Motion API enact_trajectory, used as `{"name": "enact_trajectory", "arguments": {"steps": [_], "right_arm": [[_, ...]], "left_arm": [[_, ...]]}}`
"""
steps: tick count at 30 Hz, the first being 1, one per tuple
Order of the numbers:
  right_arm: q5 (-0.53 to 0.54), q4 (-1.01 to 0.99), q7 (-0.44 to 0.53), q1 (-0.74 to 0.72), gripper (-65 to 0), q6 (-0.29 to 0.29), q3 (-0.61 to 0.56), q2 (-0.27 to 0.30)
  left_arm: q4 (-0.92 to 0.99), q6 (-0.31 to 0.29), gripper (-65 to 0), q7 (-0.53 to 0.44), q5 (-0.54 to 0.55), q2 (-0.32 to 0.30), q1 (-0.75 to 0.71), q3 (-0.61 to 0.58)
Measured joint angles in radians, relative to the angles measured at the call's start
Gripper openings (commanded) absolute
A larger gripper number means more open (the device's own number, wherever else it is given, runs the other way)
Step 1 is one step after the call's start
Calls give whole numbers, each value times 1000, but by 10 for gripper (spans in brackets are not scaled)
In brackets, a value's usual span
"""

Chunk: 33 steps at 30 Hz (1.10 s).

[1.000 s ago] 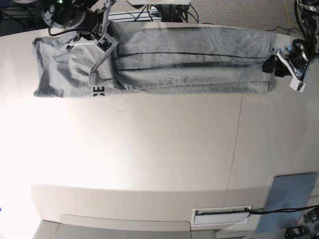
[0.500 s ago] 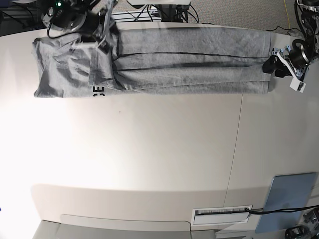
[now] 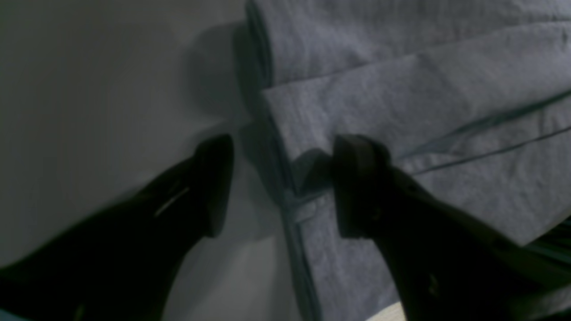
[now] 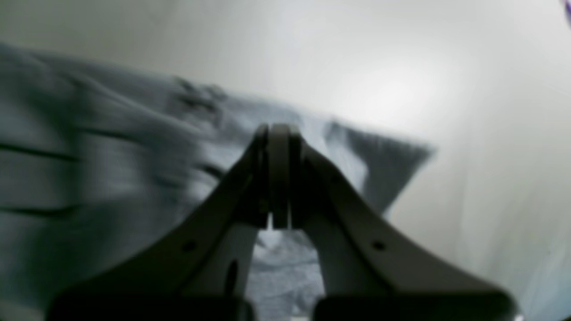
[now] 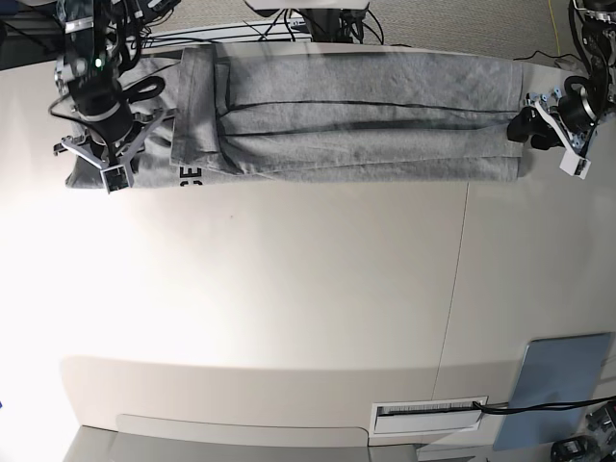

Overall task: Fold the T-shirt properly
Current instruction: 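Press and smooth the sleeve end with the right gripper, then withdraw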

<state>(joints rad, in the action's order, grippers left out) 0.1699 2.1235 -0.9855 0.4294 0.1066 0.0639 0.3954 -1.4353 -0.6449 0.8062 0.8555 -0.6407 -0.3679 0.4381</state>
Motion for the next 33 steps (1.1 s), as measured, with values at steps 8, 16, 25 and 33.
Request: {"name": "enact_trajectory", "arguments": {"steps": [8, 16, 25, 33], "right_arm": [[178, -147, -70, -97, -650, 131, -19, -24], [508, -74, -129, -97, -650, 324, -43, -66], [486, -40, -78, -97, -650, 347, -29, -80], [165, -42, -9, -97, -650, 195, -27, -77]], "left_arm": [[0, 0, -290, -2, -2, 0, -2, 0], [0, 0, -290, -2, -1, 0, -2, 0], [0, 0, -290, -2, -2, 1, -2, 0], [0, 21, -289, -2, -21, 0, -2, 0]]}}
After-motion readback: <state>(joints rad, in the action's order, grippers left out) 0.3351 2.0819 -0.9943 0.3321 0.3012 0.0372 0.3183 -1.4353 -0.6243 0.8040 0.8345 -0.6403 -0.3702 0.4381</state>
